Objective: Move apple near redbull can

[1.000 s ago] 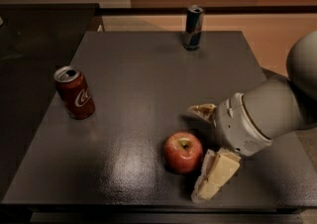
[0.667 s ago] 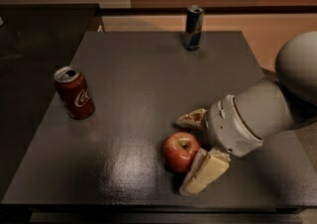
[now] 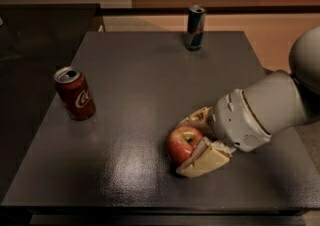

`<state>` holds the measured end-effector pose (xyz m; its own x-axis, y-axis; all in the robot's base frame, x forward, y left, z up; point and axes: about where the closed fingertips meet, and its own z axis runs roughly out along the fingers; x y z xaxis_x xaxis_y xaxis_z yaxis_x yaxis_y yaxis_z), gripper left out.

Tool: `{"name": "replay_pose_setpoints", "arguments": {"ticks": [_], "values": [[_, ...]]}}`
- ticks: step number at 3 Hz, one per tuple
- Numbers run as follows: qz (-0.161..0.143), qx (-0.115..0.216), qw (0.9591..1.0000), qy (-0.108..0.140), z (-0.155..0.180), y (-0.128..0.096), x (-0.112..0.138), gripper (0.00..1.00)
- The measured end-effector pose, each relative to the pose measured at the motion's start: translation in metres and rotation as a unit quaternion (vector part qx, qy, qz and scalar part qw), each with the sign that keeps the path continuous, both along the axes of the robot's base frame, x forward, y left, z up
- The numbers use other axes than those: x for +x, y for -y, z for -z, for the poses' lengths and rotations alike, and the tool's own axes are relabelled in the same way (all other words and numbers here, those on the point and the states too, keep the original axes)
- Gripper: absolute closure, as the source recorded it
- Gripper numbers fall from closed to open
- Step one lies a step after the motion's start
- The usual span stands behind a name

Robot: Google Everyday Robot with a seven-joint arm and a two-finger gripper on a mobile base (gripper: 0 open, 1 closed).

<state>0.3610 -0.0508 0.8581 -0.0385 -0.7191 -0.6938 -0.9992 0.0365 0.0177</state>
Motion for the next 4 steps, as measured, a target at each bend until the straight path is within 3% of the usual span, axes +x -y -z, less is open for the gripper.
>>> {"name": "replay_pose_setpoints", "arguments": {"ticks": [1,2,4], "values": [[0.049,0.013,0.9984,0.024,-0.028,0.013,0.026,0.88],[0.115,0.025,0.9917,0.051,-0.057,0.034,0.071,1.00],[0.220,0.049,0.9692,0.099,-0.080,0.059,0.180,1.00]]}}
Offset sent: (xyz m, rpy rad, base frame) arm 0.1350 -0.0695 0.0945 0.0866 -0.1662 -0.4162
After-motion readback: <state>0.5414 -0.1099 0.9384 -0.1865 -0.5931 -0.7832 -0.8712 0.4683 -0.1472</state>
